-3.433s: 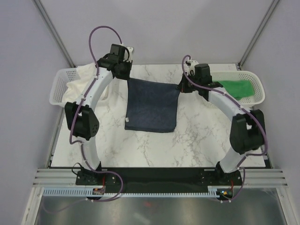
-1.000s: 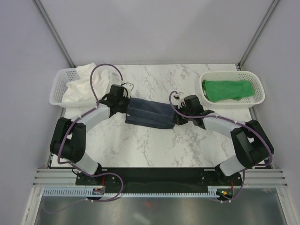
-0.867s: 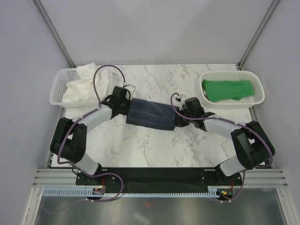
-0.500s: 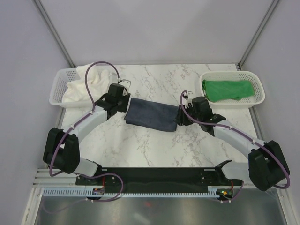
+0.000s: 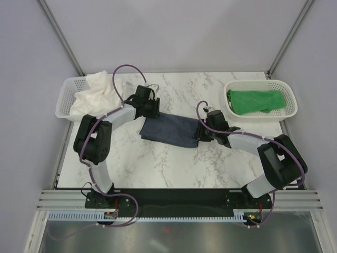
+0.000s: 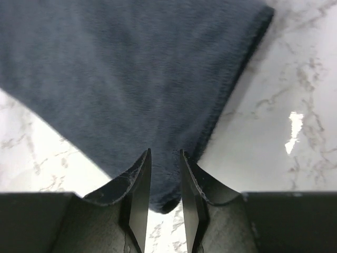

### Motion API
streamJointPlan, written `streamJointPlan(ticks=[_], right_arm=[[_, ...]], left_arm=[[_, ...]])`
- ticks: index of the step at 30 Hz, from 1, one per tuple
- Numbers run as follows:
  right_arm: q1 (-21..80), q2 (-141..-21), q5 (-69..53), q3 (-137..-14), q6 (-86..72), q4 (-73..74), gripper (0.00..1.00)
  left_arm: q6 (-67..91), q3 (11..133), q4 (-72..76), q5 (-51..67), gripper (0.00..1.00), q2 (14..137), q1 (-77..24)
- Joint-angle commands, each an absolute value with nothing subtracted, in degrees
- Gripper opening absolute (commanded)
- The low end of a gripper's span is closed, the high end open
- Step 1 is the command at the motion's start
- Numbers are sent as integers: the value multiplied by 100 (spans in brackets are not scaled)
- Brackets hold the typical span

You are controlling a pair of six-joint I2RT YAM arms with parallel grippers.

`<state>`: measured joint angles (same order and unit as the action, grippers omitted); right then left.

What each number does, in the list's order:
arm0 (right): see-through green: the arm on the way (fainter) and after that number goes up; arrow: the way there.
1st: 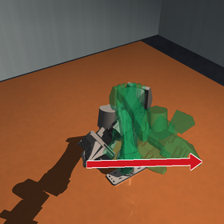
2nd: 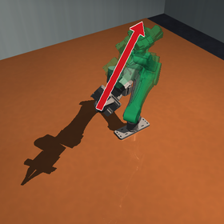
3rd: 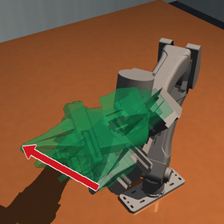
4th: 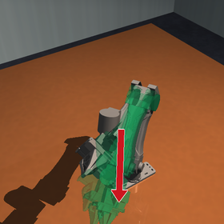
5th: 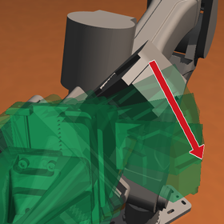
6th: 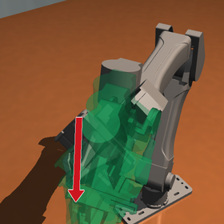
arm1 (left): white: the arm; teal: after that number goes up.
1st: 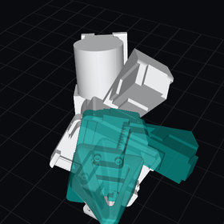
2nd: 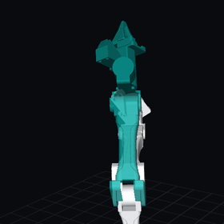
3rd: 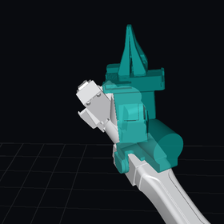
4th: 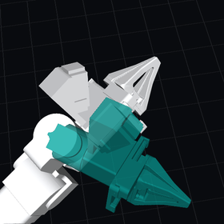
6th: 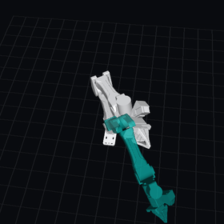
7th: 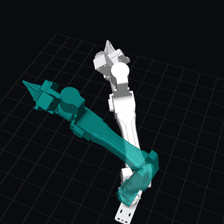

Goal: Fold and stack the towels
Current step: Fold the towel

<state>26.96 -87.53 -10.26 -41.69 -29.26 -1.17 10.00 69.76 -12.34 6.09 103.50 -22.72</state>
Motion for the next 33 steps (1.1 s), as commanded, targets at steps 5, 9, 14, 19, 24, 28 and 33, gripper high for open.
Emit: streamJointPlan(ticks=[5,9,14,19,24,28,33], right_arm=[[2716,-8790,131,-3955,-2997,-650,35],[2707,-8622,307,-4384,-2857,-239,36],[2663,-9050,738,-5246,-2848,220,38],[2479,-9886,668,-5948,-3260,299,42],[2443,-10652,870,-6433,-3200,457,32],[2365,-10916,984,-6547,-3042,448,29],[2180,-11136,888,-6592,-2875,370,23]], left_arm=[[1186,8138,-1397,212,44,11495,-1987],[1309,8156,-1476,281,47,11189,-1977],[1485,8121,-1669,491,51,10609,-1969],[2205,7202,-1986,317,51,10012,-1986],[2750,6259,-2083,-79,45,9765,-2004],[3084,5759,-2109,-255,41,9844,-2039],[3524,5152,-1995,-474,38,9643,-2074]])
